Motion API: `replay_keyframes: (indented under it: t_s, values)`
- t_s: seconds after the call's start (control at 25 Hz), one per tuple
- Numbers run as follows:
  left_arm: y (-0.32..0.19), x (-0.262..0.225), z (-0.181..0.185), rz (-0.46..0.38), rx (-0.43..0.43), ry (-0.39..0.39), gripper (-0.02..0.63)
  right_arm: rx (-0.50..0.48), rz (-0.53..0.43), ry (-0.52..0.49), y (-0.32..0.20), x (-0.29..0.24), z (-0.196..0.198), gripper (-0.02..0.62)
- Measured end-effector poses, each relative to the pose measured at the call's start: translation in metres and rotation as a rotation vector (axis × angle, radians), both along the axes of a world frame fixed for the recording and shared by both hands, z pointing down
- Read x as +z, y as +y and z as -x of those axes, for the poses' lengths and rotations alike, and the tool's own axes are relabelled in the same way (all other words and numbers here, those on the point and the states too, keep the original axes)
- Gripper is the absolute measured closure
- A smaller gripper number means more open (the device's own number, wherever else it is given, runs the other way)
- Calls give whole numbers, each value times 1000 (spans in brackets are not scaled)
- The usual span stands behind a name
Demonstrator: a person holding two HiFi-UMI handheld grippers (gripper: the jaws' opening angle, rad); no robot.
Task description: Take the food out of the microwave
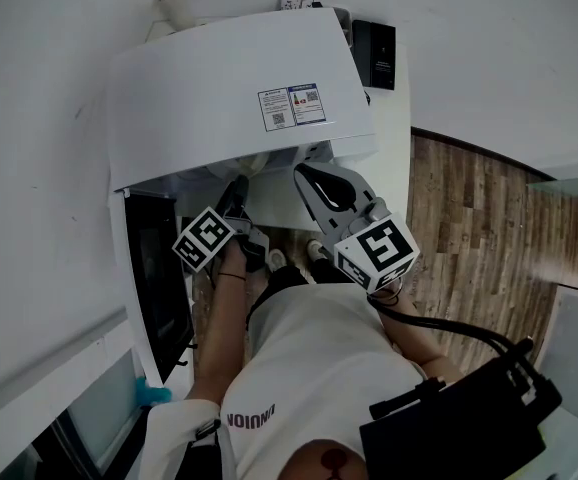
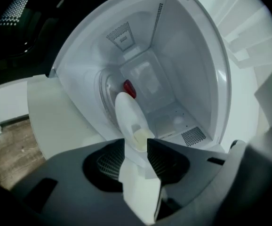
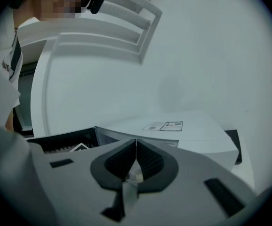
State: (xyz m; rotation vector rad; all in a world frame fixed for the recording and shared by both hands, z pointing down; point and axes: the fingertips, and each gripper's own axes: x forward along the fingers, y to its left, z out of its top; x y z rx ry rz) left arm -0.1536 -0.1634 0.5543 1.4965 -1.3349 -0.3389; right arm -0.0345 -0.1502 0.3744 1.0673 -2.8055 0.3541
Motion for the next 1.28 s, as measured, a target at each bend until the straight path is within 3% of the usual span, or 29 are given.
replay_keyframes:
  t_s: [0.88,1.28]
  values:
    - [-10,18,-4,43,-15,108,465,17,14,17,-6,3,-1,572]
    - [-14,14,-8,21,-27,163,525,19,15,21,-8,4,-2,572]
